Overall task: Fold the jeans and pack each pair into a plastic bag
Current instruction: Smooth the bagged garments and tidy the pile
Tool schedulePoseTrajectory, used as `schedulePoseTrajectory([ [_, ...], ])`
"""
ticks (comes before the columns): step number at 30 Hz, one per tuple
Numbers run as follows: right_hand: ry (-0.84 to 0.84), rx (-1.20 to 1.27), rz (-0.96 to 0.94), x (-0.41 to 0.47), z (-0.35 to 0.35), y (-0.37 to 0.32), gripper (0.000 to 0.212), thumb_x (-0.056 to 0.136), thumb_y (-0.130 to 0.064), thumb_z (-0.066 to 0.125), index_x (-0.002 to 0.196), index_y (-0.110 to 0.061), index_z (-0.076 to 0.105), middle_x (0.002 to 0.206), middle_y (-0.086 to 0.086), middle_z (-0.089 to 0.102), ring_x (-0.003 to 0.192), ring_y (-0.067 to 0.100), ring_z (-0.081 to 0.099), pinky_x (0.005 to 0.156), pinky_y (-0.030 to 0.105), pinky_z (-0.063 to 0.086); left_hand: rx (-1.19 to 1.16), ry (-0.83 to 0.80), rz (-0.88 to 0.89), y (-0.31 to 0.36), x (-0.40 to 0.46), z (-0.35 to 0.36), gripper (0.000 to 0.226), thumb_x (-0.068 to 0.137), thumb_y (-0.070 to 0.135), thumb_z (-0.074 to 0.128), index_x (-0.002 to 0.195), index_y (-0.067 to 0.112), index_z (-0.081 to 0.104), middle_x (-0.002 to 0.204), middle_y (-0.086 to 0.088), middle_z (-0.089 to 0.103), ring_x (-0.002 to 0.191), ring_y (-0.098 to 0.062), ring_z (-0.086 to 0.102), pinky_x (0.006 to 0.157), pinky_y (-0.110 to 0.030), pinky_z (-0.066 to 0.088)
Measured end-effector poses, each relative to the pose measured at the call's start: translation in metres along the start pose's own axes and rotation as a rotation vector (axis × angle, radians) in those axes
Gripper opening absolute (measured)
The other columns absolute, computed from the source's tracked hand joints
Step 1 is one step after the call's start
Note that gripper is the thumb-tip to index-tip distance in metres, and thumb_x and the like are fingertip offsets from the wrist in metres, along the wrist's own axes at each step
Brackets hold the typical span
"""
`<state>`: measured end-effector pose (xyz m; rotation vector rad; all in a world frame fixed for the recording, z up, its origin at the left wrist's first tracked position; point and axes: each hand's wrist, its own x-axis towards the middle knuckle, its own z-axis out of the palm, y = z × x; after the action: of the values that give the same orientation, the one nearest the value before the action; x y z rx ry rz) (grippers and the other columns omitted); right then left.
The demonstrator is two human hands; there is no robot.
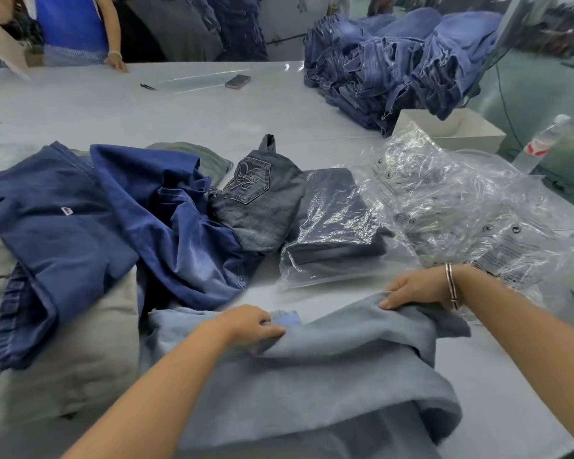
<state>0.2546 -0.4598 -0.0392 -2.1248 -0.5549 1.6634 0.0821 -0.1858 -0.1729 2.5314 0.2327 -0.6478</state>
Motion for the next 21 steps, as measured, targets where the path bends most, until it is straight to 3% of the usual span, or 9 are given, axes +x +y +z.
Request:
schedulePoseTrajectory([
  [3,0.127,-0.237,0.027,0.002,-0.011,0.0,0.017,0.092,-0.031,0.059,0.084,-0.018,0.067,0.092,0.003,0.067,0.078,0.014,0.06,0.081,0.027,0.048,-0.051,0.24,-0.003,-0.008,-0.002,-0.02,0.052,0.085,0.065,0.053,0.058,0.021,0.043,0.06,0.007,0.046,0.075,-0.02,0.049,0.069,-0.034,0.04],
  [5,0.184,-0.333,0.052,0.003,-0.016,-0.008,0.024,0.089,-0.042,0.06,0.078,-0.021,0.065,0.085,-0.002,0.065,0.073,0.009,0.058,0.073,0.021,0.047,-0.043,0.414,-0.04,-0.018,-0.004,-0.042,0.053,0.08,0.072,0.053,0.058,0.024,0.045,0.059,0.01,0.048,0.075,-0.019,0.05,0.067,-0.032,0.041],
  [7,0.258,-0.478,0.084,0.008,-0.021,-0.02,0.035,0.084,-0.056,0.059,0.075,-0.022,0.061,0.079,-0.007,0.061,0.07,0.007,0.055,0.066,0.02,0.043,0.067,0.467,-0.112,-0.028,-0.008,-0.057,0.056,0.077,0.079,0.045,0.062,0.026,0.048,0.066,0.012,0.054,0.084,-0.02,0.055,0.067,-0.031,0.04],
  [10,0.351,-0.687,0.139,0.02,-0.024,-0.031,0.048,0.076,-0.069,0.058,0.074,-0.021,0.061,0.083,-0.005,0.062,0.075,0.013,0.055,0.073,0.029,0.044,0.198,0.414,-0.226,-0.048,-0.014,-0.056,0.061,0.076,0.083,0.037,0.088,0.03,0.063,0.097,0.004,0.068,0.102,-0.02,0.06,0.073,-0.031,0.042],
  [12,0.268,-0.771,0.165,0.027,-0.015,-0.032,0.051,0.071,-0.07,0.061,0.083,-0.021,0.066,0.088,-0.005,0.064,0.08,0.013,0.059,0.08,0.031,0.049,0.235,0.315,-0.275,-0.061,-0.018,-0.041,0.064,0.076,0.084,0.038,0.098,0.03,0.065,0.108,0.003,0.068,0.108,-0.02,0.059,0.077,-0.03,0.042],
  [16,0.014,-0.65,0.227,0.037,0.001,-0.029,0.043,0.055,-0.06,0.075,0.074,-0.025,0.062,0.074,-0.014,0.063,0.062,0.002,0.059,0.057,0.018,0.046,0.269,0.239,-0.297,-0.076,-0.022,-0.012,0.064,0.078,0.083,0.036,0.096,0.028,0.063,0.114,0.003,0.067,0.112,-0.018,0.058,0.084,-0.03,0.044],
  [19,0.017,-0.889,0.319,0.039,-0.007,-0.022,0.03,0.073,-0.049,0.071,0.085,-0.023,0.063,0.083,-0.006,0.06,0.076,0.015,0.053,0.071,0.023,0.04,0.25,0.226,-0.301,-0.082,-0.025,-0.007,0.062,0.078,0.083,0.034,0.096,0.03,0.062,0.114,0.004,0.067,0.111,-0.017,0.058,0.085,-0.03,0.044],
  [21,0.042,-0.801,0.318,0.033,-0.015,-0.019,0.042,0.074,-0.04,0.073,0.106,-0.015,0.063,0.101,0.003,0.063,0.087,0.017,0.053,0.074,0.023,0.041,0.232,0.229,-0.292,-0.082,-0.026,-0.005,0.057,0.077,0.084,0.033,0.083,0.032,0.055,0.11,0.004,0.067,0.108,-0.017,0.059,0.08,-0.03,0.044],
])
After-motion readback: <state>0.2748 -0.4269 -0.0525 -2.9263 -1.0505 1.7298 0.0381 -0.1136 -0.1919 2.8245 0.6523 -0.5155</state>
